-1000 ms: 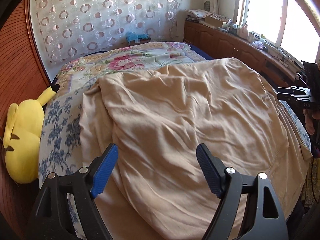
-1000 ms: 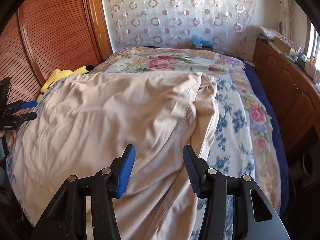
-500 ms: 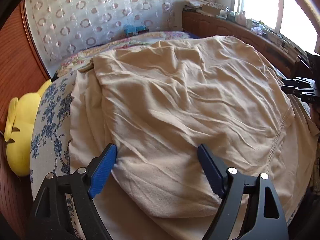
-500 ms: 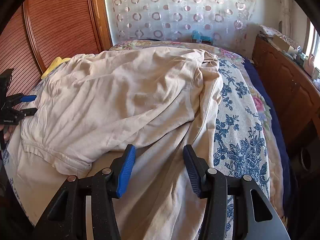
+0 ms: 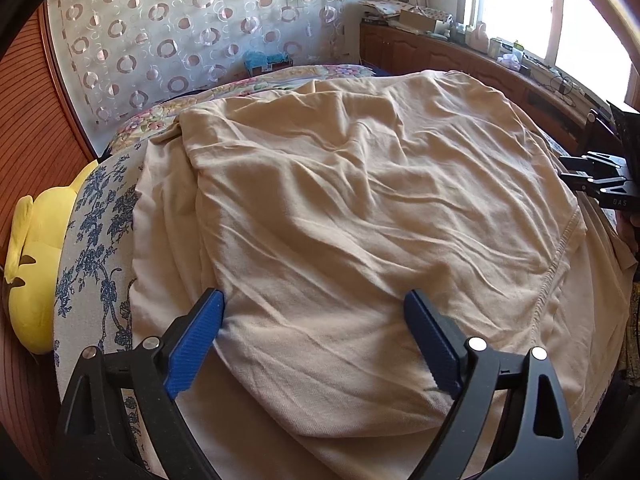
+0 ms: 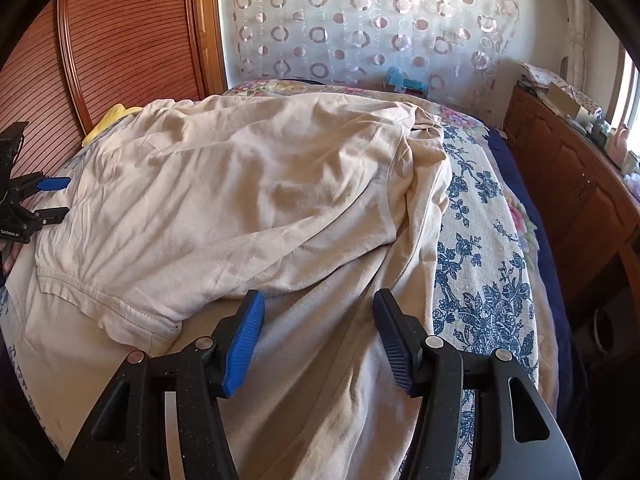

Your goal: Fold small clothes

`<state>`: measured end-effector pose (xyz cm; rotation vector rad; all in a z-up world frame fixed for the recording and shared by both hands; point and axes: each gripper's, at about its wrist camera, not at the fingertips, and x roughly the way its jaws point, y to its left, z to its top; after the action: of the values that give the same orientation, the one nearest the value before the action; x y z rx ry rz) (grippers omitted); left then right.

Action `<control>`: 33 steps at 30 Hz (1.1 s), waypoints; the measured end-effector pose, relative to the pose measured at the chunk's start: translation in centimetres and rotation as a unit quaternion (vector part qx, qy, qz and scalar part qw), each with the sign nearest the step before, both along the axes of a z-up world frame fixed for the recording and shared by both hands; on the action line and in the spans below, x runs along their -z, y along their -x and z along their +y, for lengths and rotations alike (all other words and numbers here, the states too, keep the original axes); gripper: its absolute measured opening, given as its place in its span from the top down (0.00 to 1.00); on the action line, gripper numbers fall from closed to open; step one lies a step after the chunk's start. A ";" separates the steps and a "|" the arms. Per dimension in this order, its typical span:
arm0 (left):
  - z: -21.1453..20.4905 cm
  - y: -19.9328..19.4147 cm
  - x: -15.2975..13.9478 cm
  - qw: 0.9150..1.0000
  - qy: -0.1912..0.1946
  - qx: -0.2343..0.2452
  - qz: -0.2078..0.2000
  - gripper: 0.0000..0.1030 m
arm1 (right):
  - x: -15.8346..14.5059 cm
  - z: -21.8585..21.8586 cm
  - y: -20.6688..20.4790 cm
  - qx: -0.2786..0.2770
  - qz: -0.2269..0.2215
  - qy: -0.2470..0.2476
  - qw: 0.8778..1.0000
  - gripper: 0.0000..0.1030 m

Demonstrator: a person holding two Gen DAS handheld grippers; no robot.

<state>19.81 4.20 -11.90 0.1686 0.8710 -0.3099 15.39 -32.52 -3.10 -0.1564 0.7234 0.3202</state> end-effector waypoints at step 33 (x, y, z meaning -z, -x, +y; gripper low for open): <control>0.0 0.1 -0.1 1.000 0.000 -0.002 0.000 0.11 | -0.4 0.0 -5.9 0.037 0.014 -0.009 0.999 0.91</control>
<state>19.69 4.24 -11.81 0.1678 0.8708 -0.3057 21.24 -32.51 -2.71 -0.1086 0.7519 0.2595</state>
